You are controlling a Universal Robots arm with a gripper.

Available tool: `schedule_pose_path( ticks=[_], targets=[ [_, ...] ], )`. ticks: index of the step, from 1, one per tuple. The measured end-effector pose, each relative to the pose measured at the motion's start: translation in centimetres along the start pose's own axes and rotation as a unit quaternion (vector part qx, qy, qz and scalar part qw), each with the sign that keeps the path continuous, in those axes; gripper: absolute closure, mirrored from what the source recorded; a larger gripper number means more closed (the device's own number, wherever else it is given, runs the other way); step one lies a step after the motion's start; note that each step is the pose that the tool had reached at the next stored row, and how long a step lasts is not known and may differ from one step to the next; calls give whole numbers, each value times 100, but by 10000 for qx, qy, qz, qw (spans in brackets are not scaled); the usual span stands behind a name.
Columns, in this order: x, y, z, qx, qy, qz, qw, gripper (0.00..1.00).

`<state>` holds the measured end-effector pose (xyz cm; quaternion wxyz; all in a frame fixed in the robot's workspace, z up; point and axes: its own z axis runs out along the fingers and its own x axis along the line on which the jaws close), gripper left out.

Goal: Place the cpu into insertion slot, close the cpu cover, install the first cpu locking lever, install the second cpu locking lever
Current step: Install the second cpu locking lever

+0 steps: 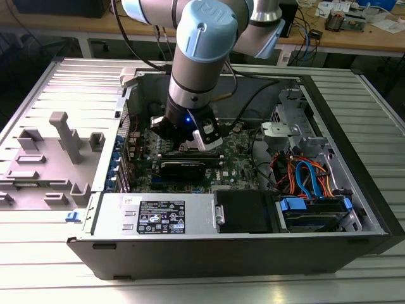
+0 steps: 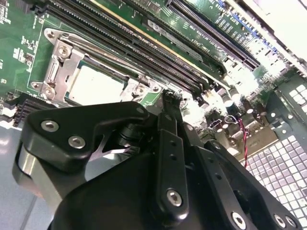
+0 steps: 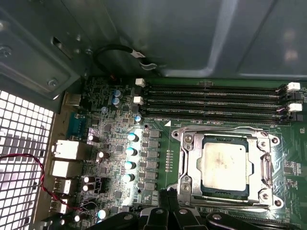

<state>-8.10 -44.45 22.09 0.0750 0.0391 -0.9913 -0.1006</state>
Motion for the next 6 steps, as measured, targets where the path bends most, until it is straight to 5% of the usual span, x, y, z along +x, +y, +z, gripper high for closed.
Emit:
schedule_pose_path(
  ticks=[6],
  targets=[
    [4,7,-31,0,0,0,10000,89]
  ],
)
